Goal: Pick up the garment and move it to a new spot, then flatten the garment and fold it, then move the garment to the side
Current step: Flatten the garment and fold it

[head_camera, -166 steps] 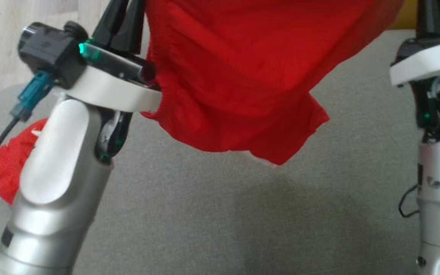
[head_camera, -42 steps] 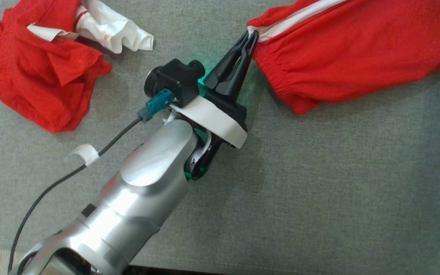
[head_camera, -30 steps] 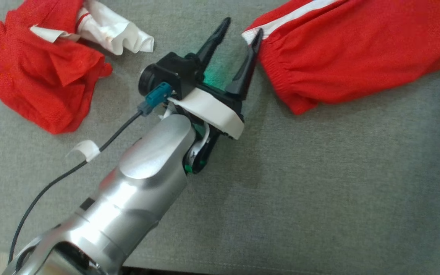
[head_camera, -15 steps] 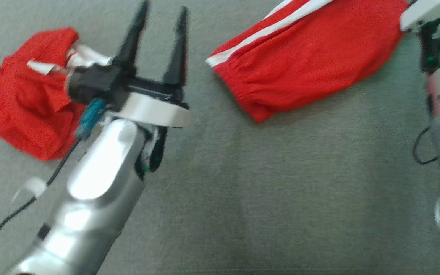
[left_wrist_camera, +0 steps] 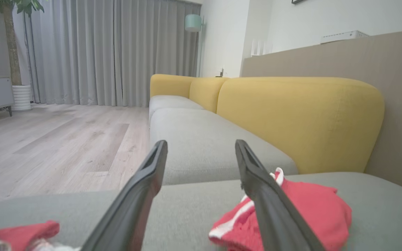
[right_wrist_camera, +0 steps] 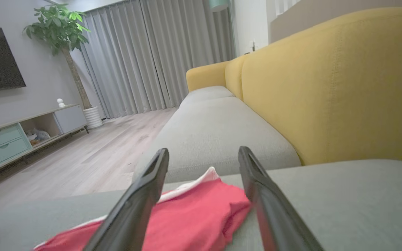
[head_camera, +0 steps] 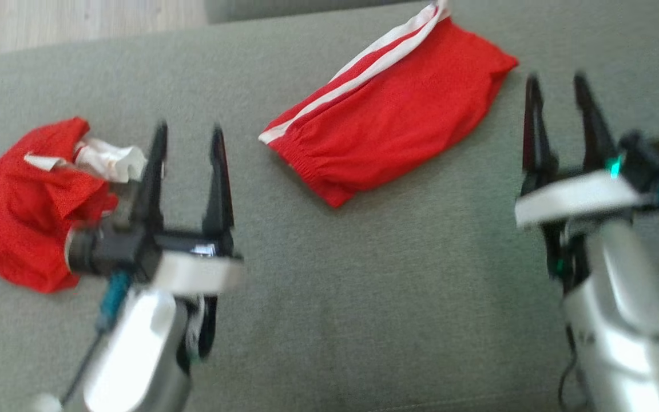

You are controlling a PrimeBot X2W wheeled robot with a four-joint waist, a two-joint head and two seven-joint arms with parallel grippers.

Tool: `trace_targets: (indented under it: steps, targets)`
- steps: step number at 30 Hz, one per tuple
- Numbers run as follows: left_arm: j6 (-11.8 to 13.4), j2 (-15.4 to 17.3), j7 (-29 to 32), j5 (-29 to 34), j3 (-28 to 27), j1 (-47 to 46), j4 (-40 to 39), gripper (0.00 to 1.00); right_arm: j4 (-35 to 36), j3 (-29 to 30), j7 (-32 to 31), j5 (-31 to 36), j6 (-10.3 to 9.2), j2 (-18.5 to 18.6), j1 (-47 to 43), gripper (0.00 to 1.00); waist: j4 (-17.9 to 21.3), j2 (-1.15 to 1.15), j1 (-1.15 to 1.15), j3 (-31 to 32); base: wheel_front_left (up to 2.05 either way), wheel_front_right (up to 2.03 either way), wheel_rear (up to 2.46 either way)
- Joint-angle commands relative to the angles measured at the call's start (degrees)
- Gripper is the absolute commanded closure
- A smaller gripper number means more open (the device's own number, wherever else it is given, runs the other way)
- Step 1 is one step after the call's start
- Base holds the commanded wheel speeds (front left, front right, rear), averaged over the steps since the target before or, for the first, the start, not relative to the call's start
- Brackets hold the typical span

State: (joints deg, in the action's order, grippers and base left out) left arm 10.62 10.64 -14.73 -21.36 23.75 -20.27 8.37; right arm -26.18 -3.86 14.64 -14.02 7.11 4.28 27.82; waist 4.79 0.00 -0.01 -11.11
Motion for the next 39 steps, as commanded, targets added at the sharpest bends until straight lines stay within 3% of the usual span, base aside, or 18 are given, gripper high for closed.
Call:
trace_targets:
  steps: [1, 9, 18, 23, 29, 39]
  targets:
    - [0.23, 0.7, -0.27, 0.81, -2.45, -0.13, -2.15, 0.0, 2.66, -1.29, 0.35, -0.18, 0.37, -0.66, 0.18, 0.0, 0.86, 0.0, 0.01, 1.02, 0.0, 0.0, 0.0]
    - [-1.67, -2.04, -0.27, 3.75, -4.96, 8.45, -2.47, 0.0, 7.03, -1.93, 0.32, -1.38, 0.37, -1.36, -11.83, 0.0, 0.86, 0.0, 0.01, 1.28, 0.0, 0.0, 0.0]
    - [-5.32, -4.2, -0.27, 6.44, -6.49, 7.96, -1.81, 0.0, 9.19, -1.94, -1.2, -3.42, 0.37, -1.39, -11.53, 0.0, -0.68, 0.0, 0.01, -1.42, 0.0, 0.0, 0.0]
    - [-6.81, -5.21, -0.27, 7.69, -6.3, 5.77, -1.15, 0.0, 9.85, 0.95, -4.69, 0.04, 0.37, -1.39, -5.41, 0.0, -2.52, 0.0, 0.01, -5.72, 0.0, 0.0, 0.0]
    - [-8.03, -6.53, -0.27, 8.43, -5.83, 2.26, -0.71, 0.0, 7.86, 9.55, -14.11, 5.98, 0.37, -0.53, 6.32, 0.0, -6.5, 0.0, 0.01, -11.59, 0.0, 0.0, 0.0]
    - [-9.21, -7.63, -0.27, 8.28, -4.29, -1.06, 0.01, 0.0, -9.48, 21.83, -25.77, 15.37, 0.37, 4.93, 24.1, 0.0, -12.43, 0.0, 0.01, -17.06, 0.0, 0.0, 0.0]
